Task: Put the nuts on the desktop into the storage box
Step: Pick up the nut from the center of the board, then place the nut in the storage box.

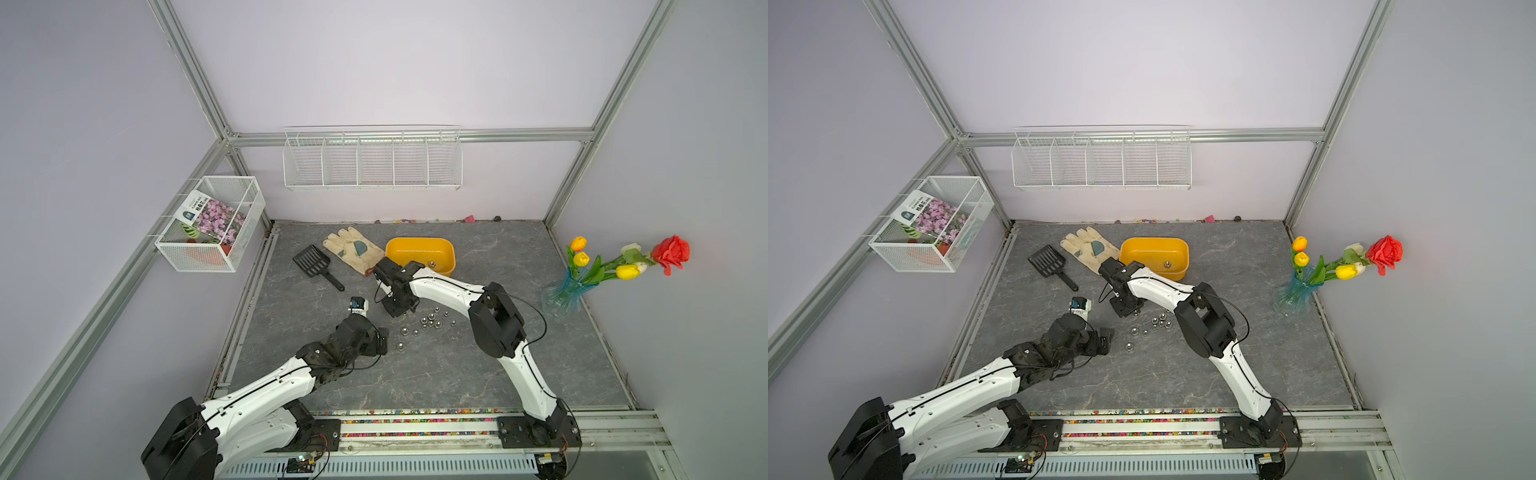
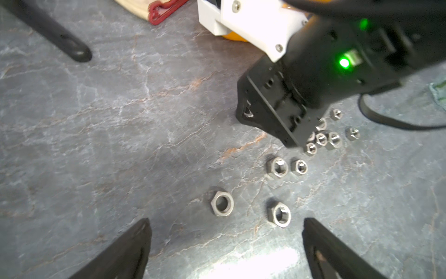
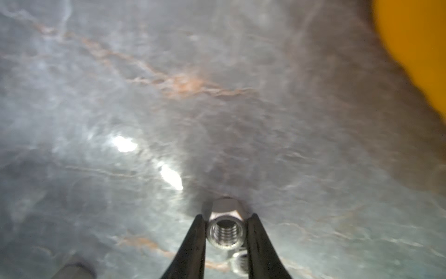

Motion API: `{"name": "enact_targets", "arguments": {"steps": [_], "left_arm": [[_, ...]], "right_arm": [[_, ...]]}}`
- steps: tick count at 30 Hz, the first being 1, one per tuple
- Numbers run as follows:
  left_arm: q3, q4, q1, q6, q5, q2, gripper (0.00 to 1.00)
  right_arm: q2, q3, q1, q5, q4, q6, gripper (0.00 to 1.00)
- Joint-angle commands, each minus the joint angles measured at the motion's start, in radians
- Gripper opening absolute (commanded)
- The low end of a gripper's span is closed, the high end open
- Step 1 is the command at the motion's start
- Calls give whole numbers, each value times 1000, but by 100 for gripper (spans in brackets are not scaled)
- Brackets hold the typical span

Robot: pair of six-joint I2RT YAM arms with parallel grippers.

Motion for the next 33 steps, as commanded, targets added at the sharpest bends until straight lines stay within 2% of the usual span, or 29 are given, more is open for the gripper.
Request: {"name": "enact_targets", "arguments": {"steps": [1, 6, 11, 16, 26, 33], "left_arm": [[28, 52, -10, 77, 33, -3, 99], [62, 114, -11, 145, 44, 55, 100], [134, 170, -11, 215, 30, 160, 100], [215, 226, -10, 248, -26, 283, 100], [350, 290, -5, 334, -2, 472, 100], [391, 303, 4, 346, 28, 541, 100]], "right_arm": [[-100, 12, -39, 33, -7, 18, 9], [-159, 32, -76, 45, -12, 16, 10], [-154, 114, -96, 110, -56, -1, 10], [-85, 234, -147, 107, -107, -8, 10], [69, 398, -258, 83, -133, -16, 10], [145, 413, -315, 54, -110, -9, 10]]}}
